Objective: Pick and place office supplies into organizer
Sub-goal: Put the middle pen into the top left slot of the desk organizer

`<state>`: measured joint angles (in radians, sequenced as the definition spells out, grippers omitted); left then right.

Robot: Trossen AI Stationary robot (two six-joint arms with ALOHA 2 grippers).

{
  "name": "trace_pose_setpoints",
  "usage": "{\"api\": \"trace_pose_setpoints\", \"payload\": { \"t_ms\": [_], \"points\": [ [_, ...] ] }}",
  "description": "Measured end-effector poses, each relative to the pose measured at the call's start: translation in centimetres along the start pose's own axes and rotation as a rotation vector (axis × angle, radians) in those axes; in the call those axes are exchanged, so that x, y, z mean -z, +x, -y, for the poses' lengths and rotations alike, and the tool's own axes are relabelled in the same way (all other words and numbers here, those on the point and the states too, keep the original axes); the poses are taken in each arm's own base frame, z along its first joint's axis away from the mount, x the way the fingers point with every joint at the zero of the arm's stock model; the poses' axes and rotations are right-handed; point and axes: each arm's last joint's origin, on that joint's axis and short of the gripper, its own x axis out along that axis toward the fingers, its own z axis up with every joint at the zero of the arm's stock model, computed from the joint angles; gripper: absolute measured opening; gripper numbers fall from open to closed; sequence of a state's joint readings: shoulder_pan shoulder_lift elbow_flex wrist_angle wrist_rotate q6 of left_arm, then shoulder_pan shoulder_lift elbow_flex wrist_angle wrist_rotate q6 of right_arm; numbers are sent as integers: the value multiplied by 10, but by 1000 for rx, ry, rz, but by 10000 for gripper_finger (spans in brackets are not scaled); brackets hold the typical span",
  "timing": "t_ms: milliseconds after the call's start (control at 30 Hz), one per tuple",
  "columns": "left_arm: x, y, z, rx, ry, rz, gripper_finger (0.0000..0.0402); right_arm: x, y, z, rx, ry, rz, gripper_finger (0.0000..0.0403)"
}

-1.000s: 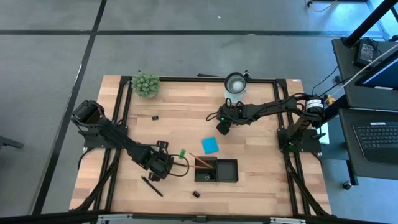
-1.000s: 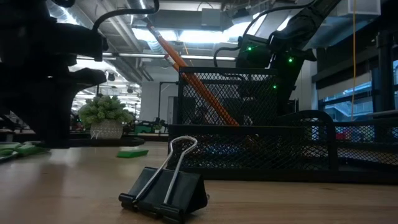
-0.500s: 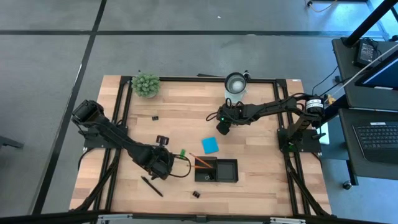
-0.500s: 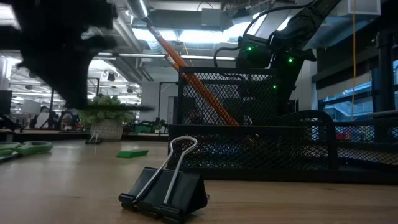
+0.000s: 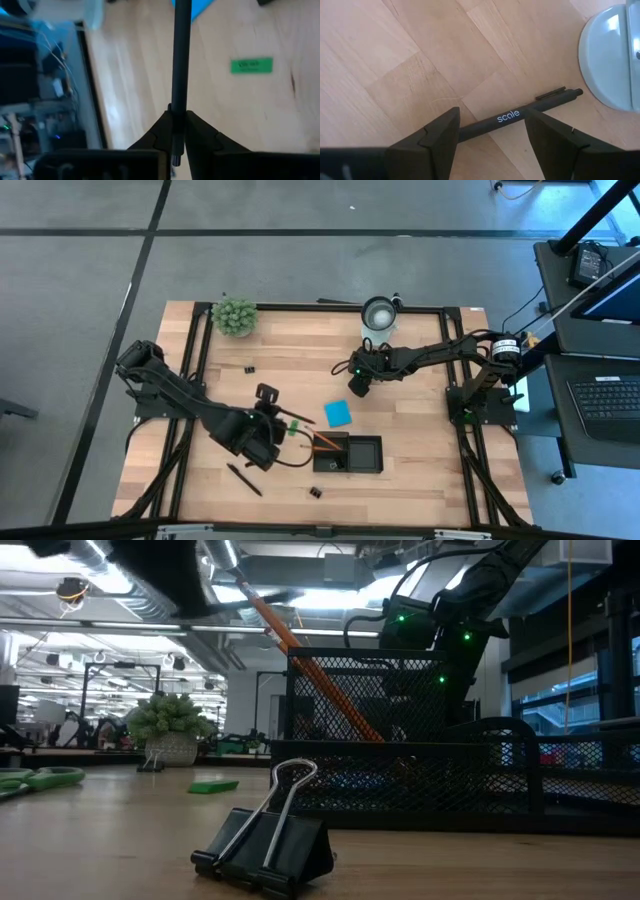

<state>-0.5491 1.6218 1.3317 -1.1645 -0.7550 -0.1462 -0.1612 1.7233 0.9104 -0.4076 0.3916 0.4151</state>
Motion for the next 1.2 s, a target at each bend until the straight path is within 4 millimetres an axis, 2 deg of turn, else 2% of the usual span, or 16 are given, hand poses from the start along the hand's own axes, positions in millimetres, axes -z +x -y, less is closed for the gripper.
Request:
{"api": "trace_pose_setpoints", "payload": {
  "t_ms": [367, 600, 800, 1033, 1200],
  "points": [
    [-27, -15, -24, -27, 111, 140, 28, -1, 0, 0, -3, 6, 6, 228],
    [-47, -14, -28, -129, 297, 147, 28, -1, 0, -1, -4, 33, 8, 228],
    [-57, -2, -18, -274, 486, 69, 28, -1, 0, -1, -6, 35, 9, 228],
    [-68, 14, 9, -489, 833, -90, 28, -1, 0, -1, -7, 61, 10, 228],
    [-77, 25, 28, -558, 939, -140, 28, -1, 0, -1, -7, 62, 11, 228]
  ]
}}
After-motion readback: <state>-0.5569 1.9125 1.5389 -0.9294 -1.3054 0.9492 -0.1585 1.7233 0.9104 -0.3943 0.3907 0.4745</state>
